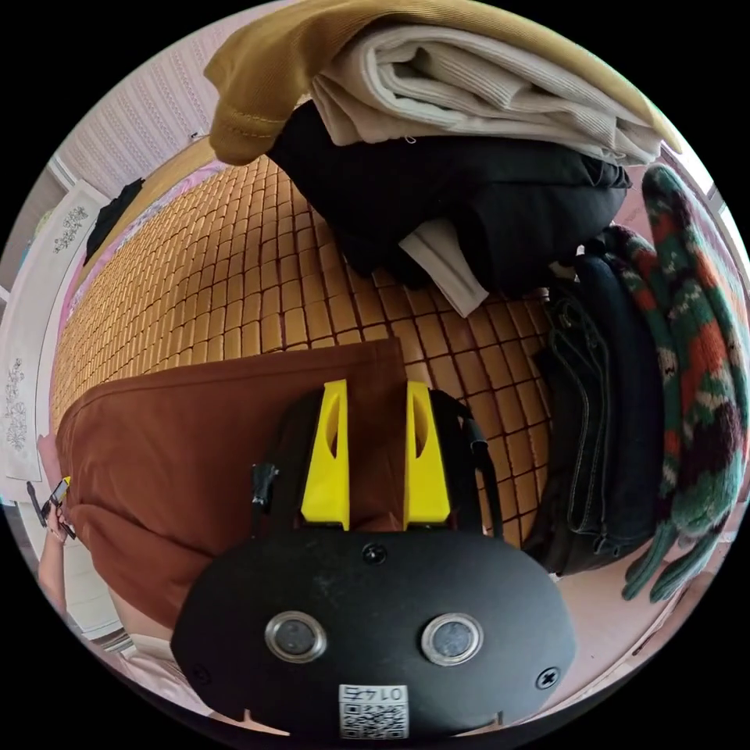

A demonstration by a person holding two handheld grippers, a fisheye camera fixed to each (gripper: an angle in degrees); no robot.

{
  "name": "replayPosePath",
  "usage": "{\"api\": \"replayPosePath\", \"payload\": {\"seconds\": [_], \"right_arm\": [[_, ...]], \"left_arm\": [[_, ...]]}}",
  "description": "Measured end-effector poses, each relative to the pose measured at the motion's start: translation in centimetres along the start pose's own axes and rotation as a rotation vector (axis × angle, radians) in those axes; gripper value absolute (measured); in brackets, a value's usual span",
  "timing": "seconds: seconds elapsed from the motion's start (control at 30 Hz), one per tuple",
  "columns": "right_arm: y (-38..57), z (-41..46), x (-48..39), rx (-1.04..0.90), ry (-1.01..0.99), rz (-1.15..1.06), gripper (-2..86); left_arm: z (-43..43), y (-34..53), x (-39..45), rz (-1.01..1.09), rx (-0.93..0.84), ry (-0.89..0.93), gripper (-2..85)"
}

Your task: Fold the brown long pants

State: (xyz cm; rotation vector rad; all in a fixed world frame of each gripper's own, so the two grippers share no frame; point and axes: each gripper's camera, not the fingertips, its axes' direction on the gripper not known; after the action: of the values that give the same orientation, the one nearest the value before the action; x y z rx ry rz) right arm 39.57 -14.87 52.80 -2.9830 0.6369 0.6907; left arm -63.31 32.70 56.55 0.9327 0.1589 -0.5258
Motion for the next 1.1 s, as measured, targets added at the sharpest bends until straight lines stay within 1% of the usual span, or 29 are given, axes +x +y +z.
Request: {"api": "replayPosePath", "payload": {"seconds": [0.03,0.07,0.1,0.17,0.2,0.3,0.43,0.5,0.6,0.67,0.7,0.77,0.83,0.87,0.93,0.97,1.03,1.1], "right_arm": [[0.1,-0.1,-0.2,-0.001,0.002,-0.016,9.1],[0.2,-0.3,-0.8,-0.004,0.015,-0.053,5.8],[0.2,-0.9,-1.6,-0.006,0.012,-0.098,3.8],[0.0,-2.0,-2.9,0.011,0.033,-0.149,3.0],[-0.2,-3.0,-3.7,0.036,0.035,-0.183,2.7],[-1.8,-5.7,-5.7,0.098,0.052,-0.239,2.3],[-5.3,-8.1,-8.9,0.128,0.025,-0.319,2.3],[-8.3,-8.2,-12.3,0.122,-0.024,-0.375,2.7],[-12.2,-7.0,-16.8,0.115,-0.021,-0.387,4.5],[-13.5,-5.4,-18.7,0.075,0.022,-0.376,5.8],[-13.7,-4.6,-19.6,0.037,0.026,-0.374,6.8],[-12.4,-4.3,-20.3,0.000,-0.003,-0.420,8.7],[-9.7,-4.9,-20.0,0.018,-0.024,-0.464,10.0],[-7.6,-5.3,-19.2,0.026,-0.025,-0.473,10.9],[-4.4,-6.0,-16.9,0.018,-0.054,-0.440,13.5],[-2.3,-6.4,-15.1,0.001,-0.094,-0.381,15.1],[0.6,-6.8,-12.4,-0.035,-0.157,-0.249,16.3],[4.2,-7.9,-9.8,0.015,-0.256,-0.116,16.5]], "left_arm": [[0.1,0.1,0.1,-0.023,0.010,0.016,16.2],[0.1,0.0,0.1,-0.032,0.006,0.025,15.8],[0.1,-0.3,0.3,-0.030,-0.011,0.038,13.1],[0.1,-0.7,0.6,-0.036,-0.040,0.059,9.7],[0.1,-0.9,1.2,-0.003,-0.048,0.063,8.0],[-0.4,-1.4,2.9,0.051,-0.049,-0.008,5.8],[-2.9,-2.8,2.5,0.071,0.002,-0.062,5.5],[-4.0,-4.1,2.0,0.070,0.035,-0.109,5.6],[-4.8,-6.3,1.2,0.005,0.111,-0.130,7.0],[-3.8,-7.4,0.5,-0.085,0.073,-0.100,8.7],[-3.1,-7.7,0.6,-0.127,0.019,-0.101,8.7],[-3.5,-7.0,2.3,-0.067,0.052,-0.073,7.8],[-4.8,-4.4,6.5,0.117,0.114,0.010,7.1],[-4.9,-3.5,7.9,0.168,0.109,0.050,7.1],[-5.4,1.3,13.8,0.359,0.095,0.175,7.3],[-5.4,2.6,15.4,0.395,0.093,0.192,7.3],[-4.7,7.1,21.4,0.516,0.067,0.289,8.5],[-3.9,9.5,25.8,0.580,0.049,0.361,9.4]]}}
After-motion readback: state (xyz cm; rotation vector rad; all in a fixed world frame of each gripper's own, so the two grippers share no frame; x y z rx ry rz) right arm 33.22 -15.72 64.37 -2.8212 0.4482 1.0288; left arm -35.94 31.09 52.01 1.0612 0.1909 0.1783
